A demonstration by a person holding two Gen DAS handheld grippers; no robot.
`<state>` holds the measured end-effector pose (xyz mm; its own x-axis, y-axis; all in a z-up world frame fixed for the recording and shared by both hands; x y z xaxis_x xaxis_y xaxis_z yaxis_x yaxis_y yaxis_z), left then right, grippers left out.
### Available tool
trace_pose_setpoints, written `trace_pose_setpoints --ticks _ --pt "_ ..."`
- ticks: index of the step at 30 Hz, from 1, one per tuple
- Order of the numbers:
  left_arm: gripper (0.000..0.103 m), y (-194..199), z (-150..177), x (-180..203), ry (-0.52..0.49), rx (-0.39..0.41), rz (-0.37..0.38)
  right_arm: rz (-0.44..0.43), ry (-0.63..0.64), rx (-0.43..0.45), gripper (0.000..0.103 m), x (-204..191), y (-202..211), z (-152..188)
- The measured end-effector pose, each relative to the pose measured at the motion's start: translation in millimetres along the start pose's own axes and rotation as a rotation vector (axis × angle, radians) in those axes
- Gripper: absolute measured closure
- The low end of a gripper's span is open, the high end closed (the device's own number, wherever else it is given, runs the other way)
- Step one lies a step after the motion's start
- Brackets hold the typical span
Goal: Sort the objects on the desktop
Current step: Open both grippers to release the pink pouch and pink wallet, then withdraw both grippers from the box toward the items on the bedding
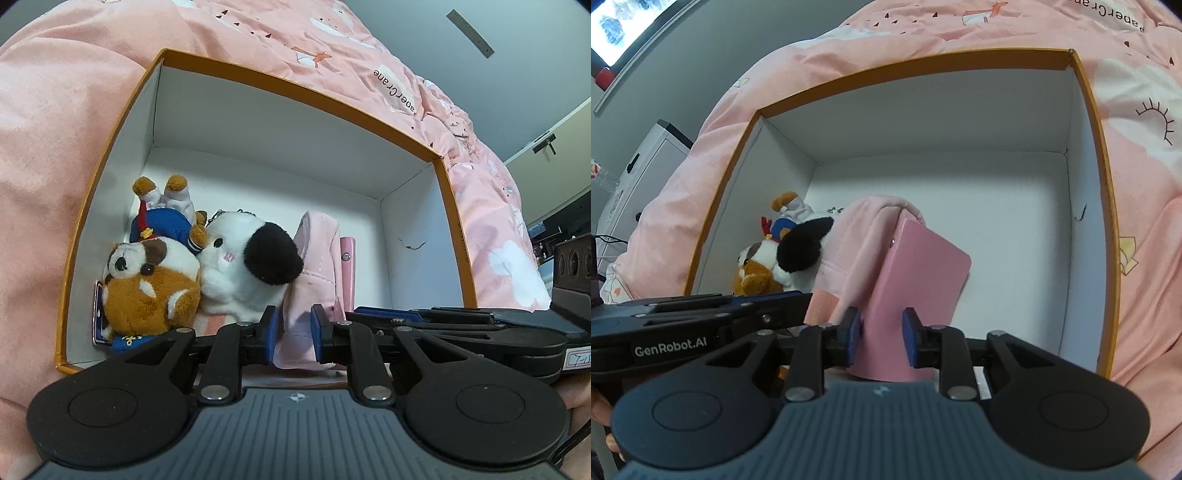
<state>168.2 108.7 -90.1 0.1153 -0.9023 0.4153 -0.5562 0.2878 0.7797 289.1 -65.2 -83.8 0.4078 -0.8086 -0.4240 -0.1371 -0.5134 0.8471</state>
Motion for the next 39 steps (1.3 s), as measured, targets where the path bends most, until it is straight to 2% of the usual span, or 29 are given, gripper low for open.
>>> trace_pose_setpoints --ticks 14,19,26,30,33,35,39 --pt "0.069 10 -5 14 -0.063 0.011 -0.015 0.023 0.034 0.060 0.074 0 14 -4" --pt "0.068 21 -7 23 -0.101 0.022 -0.014 0.012 0.036 0.084 0.074 0 23 -2" --pt "0.068 63 -3 54 -0.292 0.048 0.011 -0.091 0.135 0.182 0.074 -13 71 27" --pt "0.068 70 4 77 -0.461 -0.005 0.016 -0.113 0.146 0.191 0.074 -11 88 49" --pt "0.068 67 15 87 -0.580 -0.064 -0.010 -0.066 0.155 0.176 0.074 -6 88 67" --pt "0.068 64 21 88 -0.624 -0.100 -0.034 -0.017 0.163 0.159 0.074 1 81 76" --pt "0.068 60 38 88 -0.717 -0.165 -0.074 0.115 0.140 0.139 0.074 24 58 88"
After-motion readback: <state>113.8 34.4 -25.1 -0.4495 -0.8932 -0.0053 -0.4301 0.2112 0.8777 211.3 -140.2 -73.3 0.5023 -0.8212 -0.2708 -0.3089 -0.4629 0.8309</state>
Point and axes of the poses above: each gripper's, at about its wrist camera, not at the fingertips, and y roughly against the way its jaws point, x to its right, z to its underside, the point moved 4 cm from there along -y, roughly the way its jaws point, and after that the axes turned 10 degrees about -y, right-handed, at the moved point
